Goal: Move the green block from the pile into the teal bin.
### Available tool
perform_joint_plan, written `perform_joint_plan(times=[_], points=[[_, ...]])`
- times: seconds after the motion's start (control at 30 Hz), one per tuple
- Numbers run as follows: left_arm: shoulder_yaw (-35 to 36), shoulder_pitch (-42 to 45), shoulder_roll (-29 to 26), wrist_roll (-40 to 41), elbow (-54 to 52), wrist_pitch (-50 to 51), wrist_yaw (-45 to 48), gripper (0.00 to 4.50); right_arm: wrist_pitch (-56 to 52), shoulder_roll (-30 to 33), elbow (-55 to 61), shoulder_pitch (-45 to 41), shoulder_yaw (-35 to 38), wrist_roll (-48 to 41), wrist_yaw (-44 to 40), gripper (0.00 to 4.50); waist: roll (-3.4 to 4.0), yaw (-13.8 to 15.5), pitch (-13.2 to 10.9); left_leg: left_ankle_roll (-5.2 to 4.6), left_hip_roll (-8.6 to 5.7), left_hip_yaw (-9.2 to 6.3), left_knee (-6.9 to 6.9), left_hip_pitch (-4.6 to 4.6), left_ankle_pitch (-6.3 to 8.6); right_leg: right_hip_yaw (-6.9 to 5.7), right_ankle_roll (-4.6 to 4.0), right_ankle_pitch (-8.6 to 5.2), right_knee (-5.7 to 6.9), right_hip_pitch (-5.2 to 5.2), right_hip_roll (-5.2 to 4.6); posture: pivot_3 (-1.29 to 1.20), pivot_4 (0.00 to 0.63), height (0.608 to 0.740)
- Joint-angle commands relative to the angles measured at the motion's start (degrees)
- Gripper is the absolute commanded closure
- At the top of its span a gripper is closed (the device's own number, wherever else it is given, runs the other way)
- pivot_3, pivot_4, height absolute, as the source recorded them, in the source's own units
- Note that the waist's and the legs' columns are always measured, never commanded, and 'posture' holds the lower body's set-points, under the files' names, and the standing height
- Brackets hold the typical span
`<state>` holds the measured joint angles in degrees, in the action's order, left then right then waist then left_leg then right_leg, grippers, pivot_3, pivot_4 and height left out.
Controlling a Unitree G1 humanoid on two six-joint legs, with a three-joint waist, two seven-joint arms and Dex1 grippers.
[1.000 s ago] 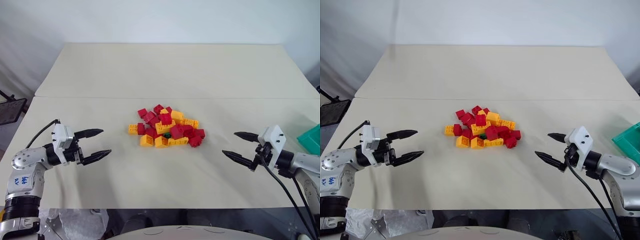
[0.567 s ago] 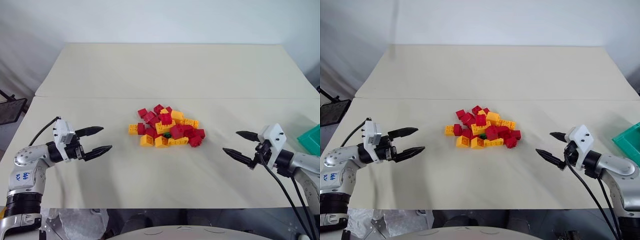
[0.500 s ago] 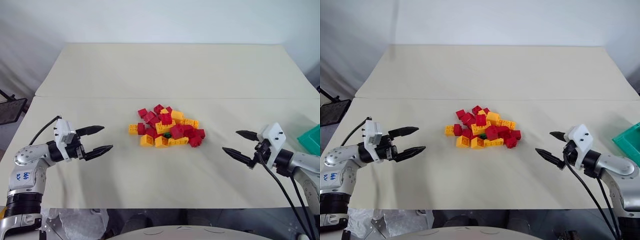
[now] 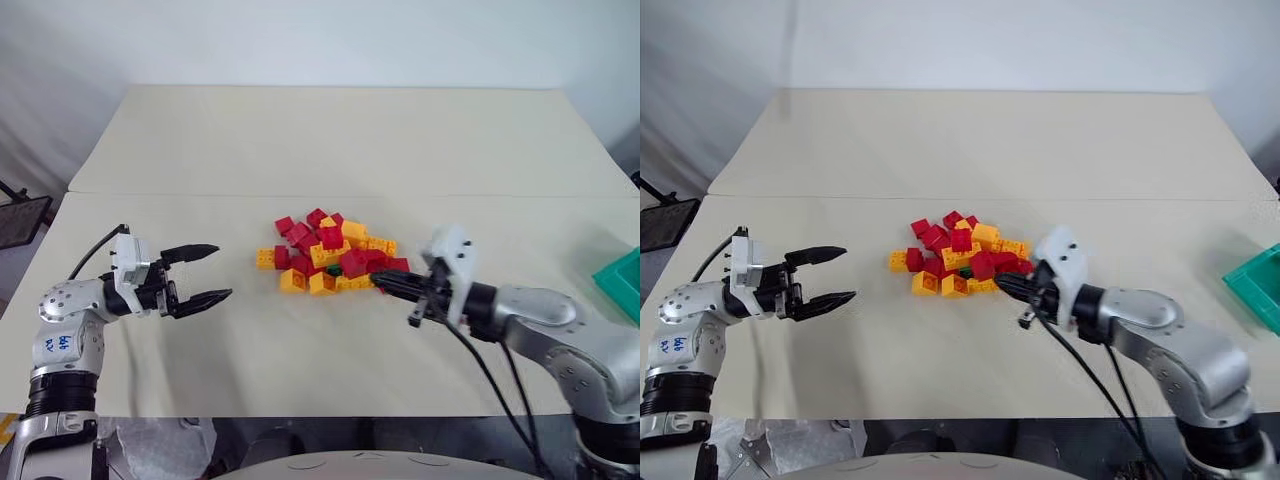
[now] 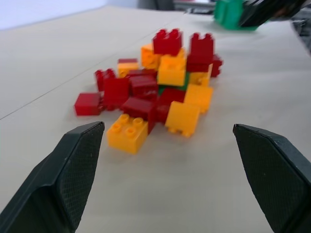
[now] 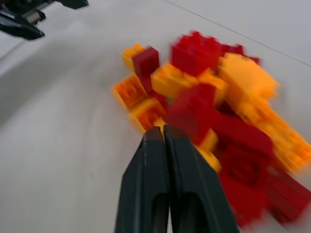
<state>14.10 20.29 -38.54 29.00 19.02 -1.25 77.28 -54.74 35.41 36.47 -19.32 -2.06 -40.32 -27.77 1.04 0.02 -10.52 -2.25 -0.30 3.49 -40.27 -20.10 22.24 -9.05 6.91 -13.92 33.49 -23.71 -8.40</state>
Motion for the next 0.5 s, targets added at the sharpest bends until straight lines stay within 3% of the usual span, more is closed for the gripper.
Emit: perform_joint_plan(times=[0.03,0.27,0.5], points=[[0.45,1.54,0.11,1.24,0.36,-0.22,1.02,0.00,1.60,-5.61,-3.27,-4.59,-6.61,4.30,2.93,4.47,0.01,-0.08,0.00,0.00,0.00,0.01,0.00,-0.01,0.00,0.00,0.00,0.00,0.01,-0.01,0.01,0.00,0.150,0.740],[0.41,2.23,0.93,1.35,0.37,-0.18,1.49,0.00,7.82,-21.28,-15.36,-11.65,-16.37,11.28,4.78,4.47,0.00,-0.43,0.00,0.00,0.01,0.06,0.01,-0.02,-0.01,0.00,0.00,0.00,0.06,-0.08,0.10,0.00,0.150,0.740],[-0.11,3.45,1.89,0.80,0.69,-0.52,1.01,0.00,23.15,-27.77,-34.52,-17.67,-15.89,22.17,5.59,4.47,-0.04,-0.47,0.03,0.00,-0.01,0.16,0.01,-0.04,-0.01,0.01,0.00,0.00,0.09,-0.08,0.13,0.00,0.150,0.740]])
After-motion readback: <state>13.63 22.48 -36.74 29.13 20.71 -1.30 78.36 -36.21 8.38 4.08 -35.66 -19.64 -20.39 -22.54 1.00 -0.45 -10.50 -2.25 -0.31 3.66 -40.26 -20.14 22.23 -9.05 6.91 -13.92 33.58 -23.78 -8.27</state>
